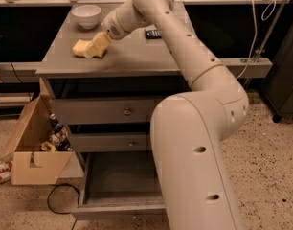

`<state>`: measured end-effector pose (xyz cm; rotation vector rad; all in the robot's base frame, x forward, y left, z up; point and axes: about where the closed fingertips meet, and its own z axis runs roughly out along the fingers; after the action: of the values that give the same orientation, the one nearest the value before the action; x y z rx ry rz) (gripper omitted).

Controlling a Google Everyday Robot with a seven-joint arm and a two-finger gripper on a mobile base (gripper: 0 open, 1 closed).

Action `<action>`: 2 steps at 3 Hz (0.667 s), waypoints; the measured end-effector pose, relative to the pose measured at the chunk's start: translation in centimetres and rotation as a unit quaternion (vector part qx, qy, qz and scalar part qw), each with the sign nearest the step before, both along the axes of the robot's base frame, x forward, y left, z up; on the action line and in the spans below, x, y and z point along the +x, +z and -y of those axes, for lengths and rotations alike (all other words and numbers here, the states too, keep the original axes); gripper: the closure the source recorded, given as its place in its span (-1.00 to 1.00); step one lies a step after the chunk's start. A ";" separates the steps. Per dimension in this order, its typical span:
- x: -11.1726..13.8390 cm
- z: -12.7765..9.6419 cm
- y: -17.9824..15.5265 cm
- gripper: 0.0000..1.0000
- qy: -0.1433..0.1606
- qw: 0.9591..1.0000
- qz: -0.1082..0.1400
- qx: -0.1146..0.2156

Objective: Place sponge into bottom drawer

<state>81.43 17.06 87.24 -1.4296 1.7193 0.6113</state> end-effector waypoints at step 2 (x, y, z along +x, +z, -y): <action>0.6 -2.2 -2.2 -0.56 -0.003 0.999 -0.001 -0.045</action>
Offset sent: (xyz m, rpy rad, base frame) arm 0.0126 0.0192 -0.0203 -0.1127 -0.0045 -0.0228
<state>82.04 19.23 85.07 -1.4845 1.7723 0.5391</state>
